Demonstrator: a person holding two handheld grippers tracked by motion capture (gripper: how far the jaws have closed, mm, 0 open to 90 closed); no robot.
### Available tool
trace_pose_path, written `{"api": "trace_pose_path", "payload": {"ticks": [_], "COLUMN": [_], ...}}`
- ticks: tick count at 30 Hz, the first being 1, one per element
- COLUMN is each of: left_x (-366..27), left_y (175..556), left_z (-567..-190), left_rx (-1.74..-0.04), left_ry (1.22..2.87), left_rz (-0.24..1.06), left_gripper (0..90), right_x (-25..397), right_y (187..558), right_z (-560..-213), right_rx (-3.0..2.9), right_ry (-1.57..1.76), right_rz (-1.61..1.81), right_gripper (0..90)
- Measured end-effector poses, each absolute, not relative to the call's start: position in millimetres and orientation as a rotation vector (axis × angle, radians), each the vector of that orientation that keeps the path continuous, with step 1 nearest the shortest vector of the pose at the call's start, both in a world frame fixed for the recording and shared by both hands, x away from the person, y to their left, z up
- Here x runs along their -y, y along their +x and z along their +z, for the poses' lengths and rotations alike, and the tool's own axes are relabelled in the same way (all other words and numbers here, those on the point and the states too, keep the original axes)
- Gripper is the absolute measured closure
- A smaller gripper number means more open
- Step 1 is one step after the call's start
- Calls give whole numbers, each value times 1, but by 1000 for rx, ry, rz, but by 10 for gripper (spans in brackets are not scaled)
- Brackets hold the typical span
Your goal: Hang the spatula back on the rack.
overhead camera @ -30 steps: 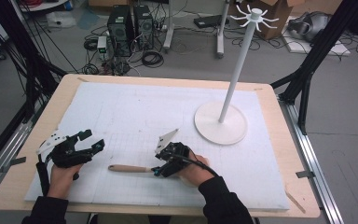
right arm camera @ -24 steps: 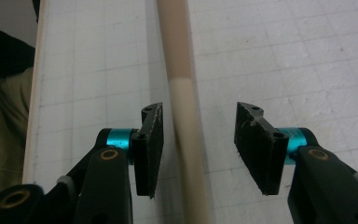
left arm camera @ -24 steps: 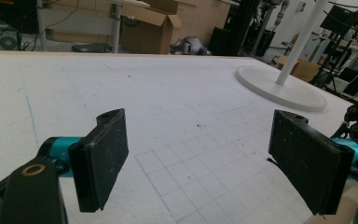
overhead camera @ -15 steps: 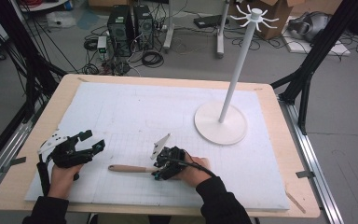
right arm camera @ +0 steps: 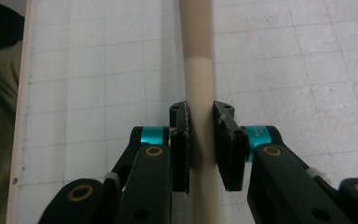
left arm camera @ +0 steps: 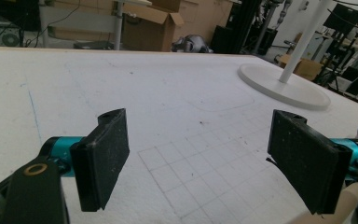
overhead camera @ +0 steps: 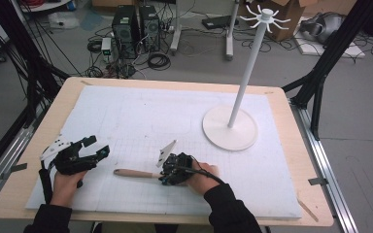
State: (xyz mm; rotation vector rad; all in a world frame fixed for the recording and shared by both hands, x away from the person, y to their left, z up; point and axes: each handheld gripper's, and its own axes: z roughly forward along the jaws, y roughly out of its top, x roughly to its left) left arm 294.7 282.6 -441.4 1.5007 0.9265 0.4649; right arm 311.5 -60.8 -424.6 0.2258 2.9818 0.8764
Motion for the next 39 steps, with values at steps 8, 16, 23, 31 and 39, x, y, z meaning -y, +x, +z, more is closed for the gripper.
{"api": "trace_pose_path", "payload": {"ticks": [8,16,23,31,39], "left_x": [-284,-287,-290,-288,-285], "left_y": [295,294,293,293,293], "left_z": [-442,-441,-441,-441,-443], "left_rx": [-933,-936,-943,-942,-936], "left_ry": [1494,1483,1458,1455,1464], "left_rz": [462,472,478,477,468], "left_gripper": [211,212,212,212,213], "right_x": [68,82,94,109,129], "right_y": [312,309,308,306,306], "right_z": [-418,-408,-402,-390,-379], "right_rx": [-2960,-2912,-2870,-2805,-2705], "right_ry": [251,304,352,416,487], "right_rz": [919,980,1044,1120,1196], "right_gripper": [784,786,786,786,785]}}
